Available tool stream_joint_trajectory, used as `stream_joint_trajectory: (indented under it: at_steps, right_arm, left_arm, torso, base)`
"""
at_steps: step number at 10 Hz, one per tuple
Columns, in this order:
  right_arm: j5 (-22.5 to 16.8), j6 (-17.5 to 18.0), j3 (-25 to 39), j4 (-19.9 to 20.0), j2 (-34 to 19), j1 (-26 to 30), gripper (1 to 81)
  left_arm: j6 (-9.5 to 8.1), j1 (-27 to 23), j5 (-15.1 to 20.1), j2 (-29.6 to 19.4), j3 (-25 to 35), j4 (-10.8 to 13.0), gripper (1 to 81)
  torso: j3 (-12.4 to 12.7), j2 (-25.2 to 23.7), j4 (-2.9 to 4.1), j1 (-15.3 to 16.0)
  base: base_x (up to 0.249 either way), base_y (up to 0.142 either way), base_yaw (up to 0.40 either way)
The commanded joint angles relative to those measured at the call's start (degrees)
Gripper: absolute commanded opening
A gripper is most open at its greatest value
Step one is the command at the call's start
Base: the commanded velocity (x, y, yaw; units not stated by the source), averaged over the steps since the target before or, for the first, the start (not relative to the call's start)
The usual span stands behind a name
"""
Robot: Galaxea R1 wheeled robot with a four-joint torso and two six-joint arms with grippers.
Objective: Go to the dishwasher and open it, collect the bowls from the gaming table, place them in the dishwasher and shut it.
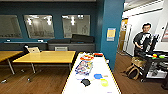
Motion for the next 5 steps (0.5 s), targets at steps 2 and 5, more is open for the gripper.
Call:
stream_joint_trajectory:
  at_steps: [2, 5]
  right_arm:
    - [-2.2, 0.1, 0.5, 0.4, 0.0, 3.1, 81.1]
    - [-2.2, 0.1, 0.4, 0.4, 0.1, 3.2, 81.1]
  left_arm:
    - [-0.16, -1.8, 2.8, -0.2, 0.5, 0.0, 81.1]
    - [-0.16, -1.8, 2.7, -0.2, 0.5, 0.2, 81.1]
  torso:
    - [0.0, 0.0, 0.00, 0.1]
    - [0.0, 0.0, 0.00, 0.1]
  base:
    - [0.000, 0.000, 0.000]
    - [0.000, 0.000, 0.000]
